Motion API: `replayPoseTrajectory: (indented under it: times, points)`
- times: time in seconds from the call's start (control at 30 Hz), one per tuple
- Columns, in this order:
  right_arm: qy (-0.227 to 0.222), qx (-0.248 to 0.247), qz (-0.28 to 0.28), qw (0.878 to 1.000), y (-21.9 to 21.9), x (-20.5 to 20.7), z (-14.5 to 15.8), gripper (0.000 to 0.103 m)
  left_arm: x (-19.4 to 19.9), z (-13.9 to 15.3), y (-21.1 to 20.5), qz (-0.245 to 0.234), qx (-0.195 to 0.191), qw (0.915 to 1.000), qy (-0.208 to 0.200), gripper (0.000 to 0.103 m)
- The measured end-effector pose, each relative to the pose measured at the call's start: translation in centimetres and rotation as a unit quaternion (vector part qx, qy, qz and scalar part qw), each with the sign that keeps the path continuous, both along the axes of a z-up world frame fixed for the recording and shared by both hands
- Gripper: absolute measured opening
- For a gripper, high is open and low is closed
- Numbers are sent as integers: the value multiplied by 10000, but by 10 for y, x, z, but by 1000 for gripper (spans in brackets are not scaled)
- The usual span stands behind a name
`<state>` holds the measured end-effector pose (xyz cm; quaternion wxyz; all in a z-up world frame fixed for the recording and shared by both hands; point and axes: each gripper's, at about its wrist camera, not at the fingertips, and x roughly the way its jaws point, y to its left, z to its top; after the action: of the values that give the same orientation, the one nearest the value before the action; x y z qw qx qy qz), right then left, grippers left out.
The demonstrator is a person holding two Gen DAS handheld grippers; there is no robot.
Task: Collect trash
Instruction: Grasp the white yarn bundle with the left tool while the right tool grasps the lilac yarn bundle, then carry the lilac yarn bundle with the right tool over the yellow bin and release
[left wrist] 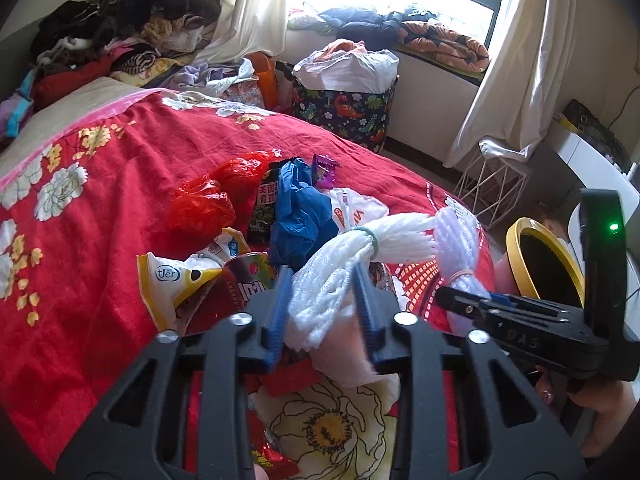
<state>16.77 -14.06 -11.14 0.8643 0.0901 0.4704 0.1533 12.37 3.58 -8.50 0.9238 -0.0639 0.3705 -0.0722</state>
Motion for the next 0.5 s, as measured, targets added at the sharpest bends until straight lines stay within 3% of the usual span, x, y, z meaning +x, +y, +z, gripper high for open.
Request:
replayPoseTrajectory:
  times: [0.1,0.5]
  points:
    - [-195,116,-27,9997,-7,-7,8,33,-4,3,-1,-1,-22,10000,-74,13]
    - [-638,480,-156,9967,-45,-27,37,32,-31,49,-18,-164,-316,9965,-761,12]
